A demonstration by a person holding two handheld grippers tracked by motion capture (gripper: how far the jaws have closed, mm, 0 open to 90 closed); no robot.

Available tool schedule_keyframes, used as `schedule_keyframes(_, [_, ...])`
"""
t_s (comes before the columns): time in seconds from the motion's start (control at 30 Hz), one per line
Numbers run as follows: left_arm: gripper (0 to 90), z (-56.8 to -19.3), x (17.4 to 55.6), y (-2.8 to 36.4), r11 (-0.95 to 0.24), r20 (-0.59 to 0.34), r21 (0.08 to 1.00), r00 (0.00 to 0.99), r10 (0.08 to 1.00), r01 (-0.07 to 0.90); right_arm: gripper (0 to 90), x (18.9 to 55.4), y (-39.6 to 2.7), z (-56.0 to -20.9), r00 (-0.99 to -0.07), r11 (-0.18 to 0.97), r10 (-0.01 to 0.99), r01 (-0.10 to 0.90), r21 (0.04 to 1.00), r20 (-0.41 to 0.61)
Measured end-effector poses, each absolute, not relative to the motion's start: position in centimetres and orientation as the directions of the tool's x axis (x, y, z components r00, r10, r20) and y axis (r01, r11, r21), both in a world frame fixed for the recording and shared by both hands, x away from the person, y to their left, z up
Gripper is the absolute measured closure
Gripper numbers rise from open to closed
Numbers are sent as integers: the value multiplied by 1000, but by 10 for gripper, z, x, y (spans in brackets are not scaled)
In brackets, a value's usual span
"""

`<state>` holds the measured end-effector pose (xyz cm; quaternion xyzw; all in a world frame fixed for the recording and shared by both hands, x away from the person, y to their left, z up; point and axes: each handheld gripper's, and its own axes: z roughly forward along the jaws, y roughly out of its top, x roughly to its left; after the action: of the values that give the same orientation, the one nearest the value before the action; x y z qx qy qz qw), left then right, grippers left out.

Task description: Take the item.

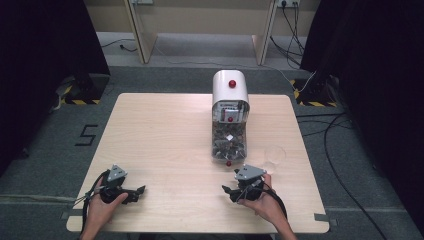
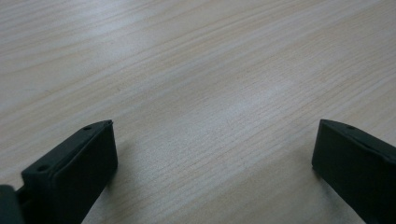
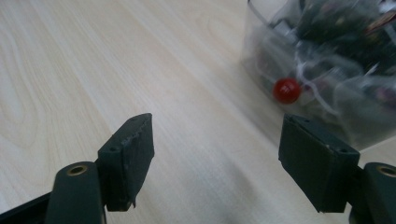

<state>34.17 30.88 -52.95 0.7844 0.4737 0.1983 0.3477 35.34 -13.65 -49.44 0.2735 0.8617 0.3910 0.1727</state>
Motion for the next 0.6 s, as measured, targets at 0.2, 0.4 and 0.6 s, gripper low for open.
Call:
schedule_keyframes(0.2, [0,-529,342,309,-310,-18,733,473,881,605,293,354,-138,-482,-770,531,626,309,789,-119])
schedule_keyframes(0.4, [0,-529,342,309,-309,-18,733,473,881,605,325,355,-137,-468,-756,506,639,273,818,-143])
schedule_keyframes(0.6, [0,-529,342,309,-309,-18,733,473,881,605,349,360,-131,-455,-736,509,650,238,827,-188])
